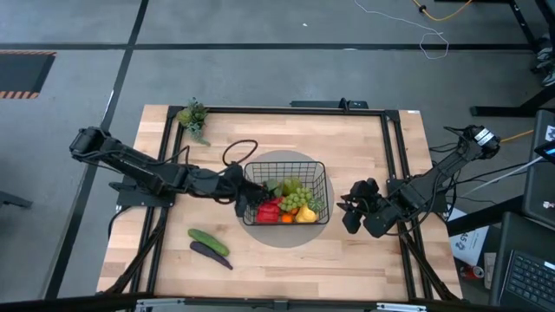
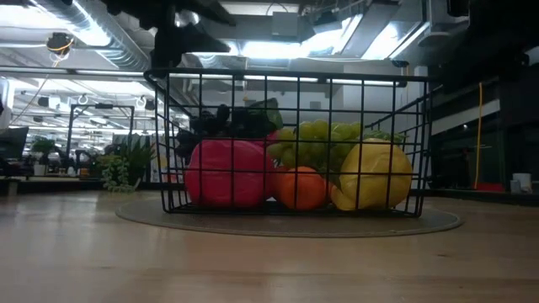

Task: Build produce basket
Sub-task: Put the cucumber into the black wire basket

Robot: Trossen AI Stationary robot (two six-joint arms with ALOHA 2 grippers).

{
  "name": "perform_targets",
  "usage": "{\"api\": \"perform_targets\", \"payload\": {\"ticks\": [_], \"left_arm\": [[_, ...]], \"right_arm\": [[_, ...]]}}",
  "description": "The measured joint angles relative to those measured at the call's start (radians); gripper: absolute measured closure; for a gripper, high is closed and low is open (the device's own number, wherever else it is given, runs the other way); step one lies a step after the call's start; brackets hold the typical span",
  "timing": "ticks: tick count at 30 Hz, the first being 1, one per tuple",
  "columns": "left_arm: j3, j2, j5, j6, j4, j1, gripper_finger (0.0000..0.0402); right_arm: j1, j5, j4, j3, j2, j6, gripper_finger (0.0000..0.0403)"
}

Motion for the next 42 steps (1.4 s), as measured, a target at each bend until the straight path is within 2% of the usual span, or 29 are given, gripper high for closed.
{"api": "perform_targets", "payload": {"ticks": [3, 5, 7, 11, 14, 18, 21, 25, 29, 32, 37, 40, 42], "left_arm": [[0.001, 0.0, 0.008, 0.02, -0.008, -0.006, 0.0245], [0.001, -0.005, 0.072, 0.05, -0.009, -0.007, 0.0245], [-0.001, -0.039, 0.177, 0.052, -0.031, -0.017, 0.0245], [0.001, -0.082, 0.471, 0.05, -0.023, -0.036, 0.0245], [0.0, -0.13, 0.666, -0.011, -0.016, -0.067, 0.0245], [0.001, -0.172, 0.875, -0.108, -0.075, -0.156, 0.0245], [0.001, -0.195, 0.943, -0.192, -0.147, -0.252, 0.0245], [0.001, -0.201, 0.901, -0.256, -0.188, -0.391, 0.0245], [0.001, -0.201, 0.742, -0.397, -0.287, -0.511, 0.0245], [0.001, -0.201, 0.611, -0.511, -0.44, -0.575, 0.0245], [0.0, -0.2, 0.454, -0.625, -0.762, -0.623, 0.0245], [0.0, -0.199, 0.408, -0.612, -0.901, -0.625, 0.0245], [-0.001, -0.198, 0.362, -0.559, -0.938, -0.625, 0.0245]], "right_arm": [[0.0, 0.001, 0.0, 0.0, 0.0, 0.0, 0.0266], [0.0, 0.002, 0.0, 0.0, 0.0, 0.0, 0.0266], [0.0, 0.002, 0.0, 0.0, 0.0, 0.0, 0.0266], [0.0, 0.002, -0.001, 0.0, 0.0, -0.002, 0.0266], [0.0, 0.002, -0.003, 0.0, 0.0, -0.002, 0.0266], [0.0, 0.003, -0.003, 0.0, 0.001, -0.002, 0.0266], [0.0, 0.004, -0.003, 0.0, 0.007, -0.002, 0.0266], [0.0, 0.005, -0.005, 0.0, 0.031, -0.002, 0.0266], [0.0, 0.004, -0.005, 0.0, 0.069, -0.001, 0.0266], [0.0, 0.003, -0.003, 0.0, 0.101, -0.001, 0.0266], [-0.001, 0.002, 0.036, 0.0, 0.137, -0.001, 0.0266], [0.0, 0.002, 0.086, 0.0, 0.138, -0.002, 0.0266], [0.0, 0.002, 0.107, 0.0, 0.138, -0.003, 0.0266]]}}
